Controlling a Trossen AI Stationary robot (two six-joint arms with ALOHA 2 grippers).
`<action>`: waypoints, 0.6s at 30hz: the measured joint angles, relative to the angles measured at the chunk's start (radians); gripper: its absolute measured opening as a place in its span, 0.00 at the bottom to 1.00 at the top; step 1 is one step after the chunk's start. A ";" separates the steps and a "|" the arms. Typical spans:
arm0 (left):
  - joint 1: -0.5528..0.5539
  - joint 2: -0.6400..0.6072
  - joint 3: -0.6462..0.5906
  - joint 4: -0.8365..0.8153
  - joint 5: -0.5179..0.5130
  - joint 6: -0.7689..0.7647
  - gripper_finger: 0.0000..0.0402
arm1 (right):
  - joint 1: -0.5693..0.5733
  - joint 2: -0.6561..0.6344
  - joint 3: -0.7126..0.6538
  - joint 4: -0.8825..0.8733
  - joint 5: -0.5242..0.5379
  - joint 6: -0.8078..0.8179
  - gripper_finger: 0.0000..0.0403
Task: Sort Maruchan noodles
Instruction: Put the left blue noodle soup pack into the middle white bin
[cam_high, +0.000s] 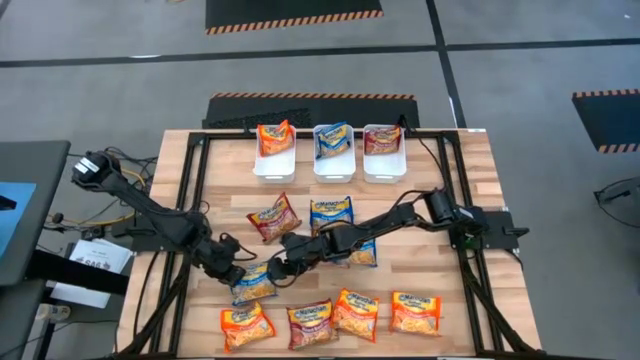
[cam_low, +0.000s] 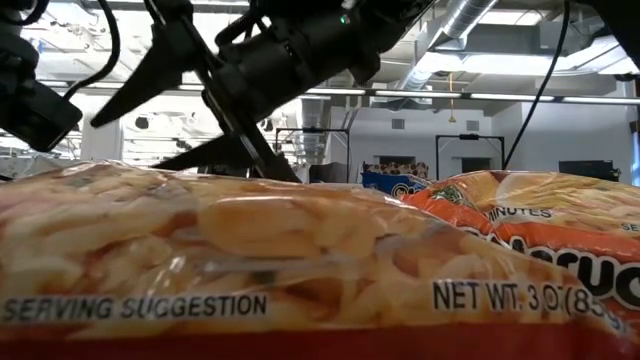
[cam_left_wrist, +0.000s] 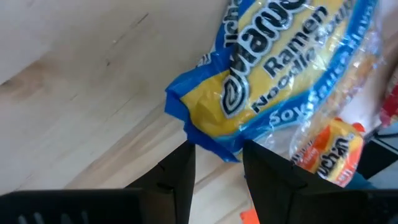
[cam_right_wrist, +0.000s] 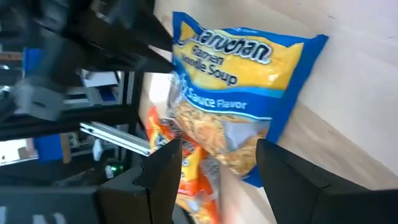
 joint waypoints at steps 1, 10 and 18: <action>0.000 0.016 0.000 0.012 0.002 0.000 0.30 | -0.001 -0.002 0.002 -0.015 0.001 0.002 0.58; 0.006 0.164 0.002 0.147 0.001 0.003 0.30 | -0.012 -0.002 0.001 -0.102 0.007 0.006 0.58; 0.051 0.269 0.002 0.280 0.009 0.006 0.30 | -0.016 -0.003 0.001 -0.182 0.008 0.008 0.58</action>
